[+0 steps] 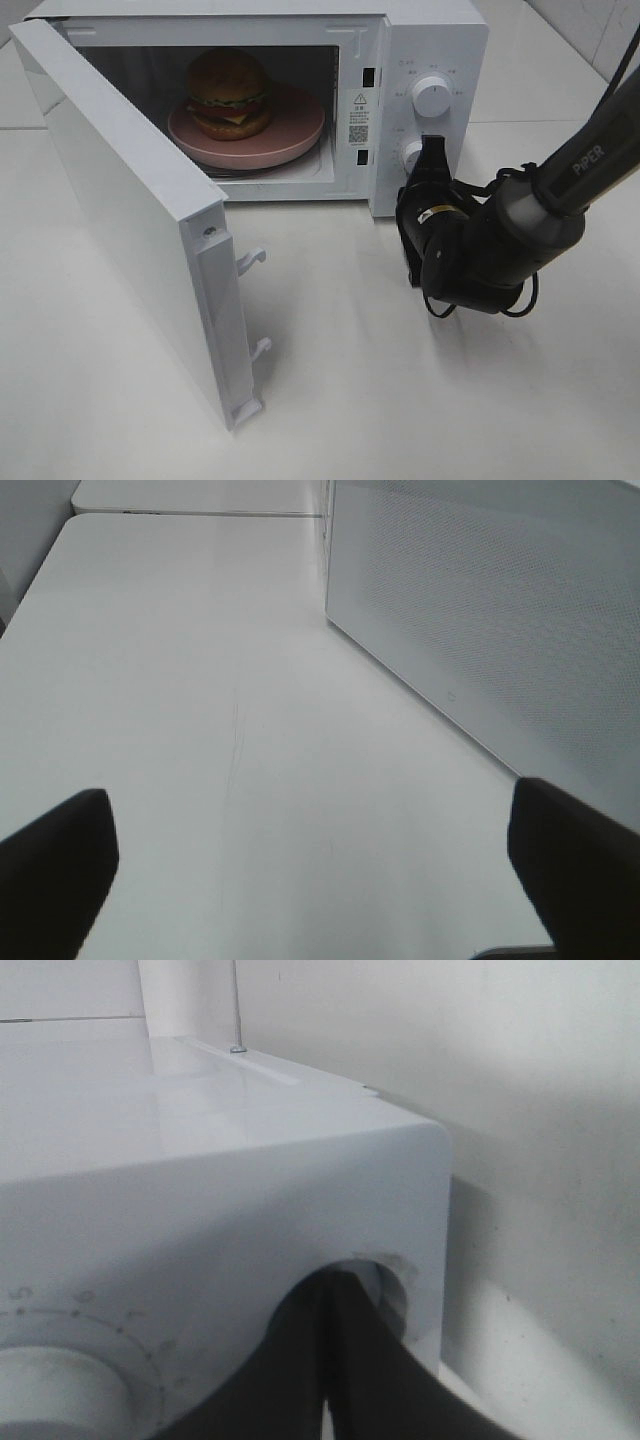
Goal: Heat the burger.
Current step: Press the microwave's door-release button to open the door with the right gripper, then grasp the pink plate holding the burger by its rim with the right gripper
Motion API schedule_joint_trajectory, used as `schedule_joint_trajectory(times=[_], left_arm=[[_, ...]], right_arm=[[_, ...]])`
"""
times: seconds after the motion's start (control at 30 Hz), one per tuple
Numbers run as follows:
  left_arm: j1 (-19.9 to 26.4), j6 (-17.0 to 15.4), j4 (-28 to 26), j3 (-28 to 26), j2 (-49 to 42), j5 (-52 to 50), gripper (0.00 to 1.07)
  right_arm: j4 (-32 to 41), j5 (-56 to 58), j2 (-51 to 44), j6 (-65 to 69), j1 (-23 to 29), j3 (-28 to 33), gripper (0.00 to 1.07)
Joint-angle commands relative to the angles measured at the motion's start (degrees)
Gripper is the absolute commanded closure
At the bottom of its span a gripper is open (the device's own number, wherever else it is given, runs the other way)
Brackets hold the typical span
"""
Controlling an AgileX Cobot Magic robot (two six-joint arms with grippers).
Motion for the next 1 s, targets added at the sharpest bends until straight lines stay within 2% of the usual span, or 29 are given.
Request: schedule_joint_trajectory(times=[0.03, 0.17, 0.37, 0.63, 0.83, 1.0], left_arm=[[0.0, 0.0, -0.11, 0.17, -0.92, -0.69, 0.08], [0.0, 0.0, -0.11, 0.17, -0.92, -0.69, 0.08], [0.0, 0.0, -0.11, 0.17, -0.92, -0.69, 0.08], [0.0, 0.0, -0.11, 0.17, -0.92, -0.69, 0.08], [0.0, 0.0, -0.11, 0.17, -0.92, -0.69, 0.08], [0.0, 0.0, -0.11, 0.17, -0.92, -0.69, 0.08]], right_arm=[[-4.87, -7.73, -2.18, 0.8, -2.35, -1.6, 1.07], [-7.05, -0.57, -4.81, 3.09, -2.35, 1.15, 1.07], [-7.16, 3.38, -6.93, 2.29, -2.35, 3.61, 1.07], [-7.73, 11.29, -11.06, -2.52, -2.35, 7.56, 1.07], [-12.32, 17.88, -16.16, -6.19, -2.35, 10.66, 1.07], [-14.95, 27.96, -21.49, -14.73, -2.35, 11.57, 1.07]])
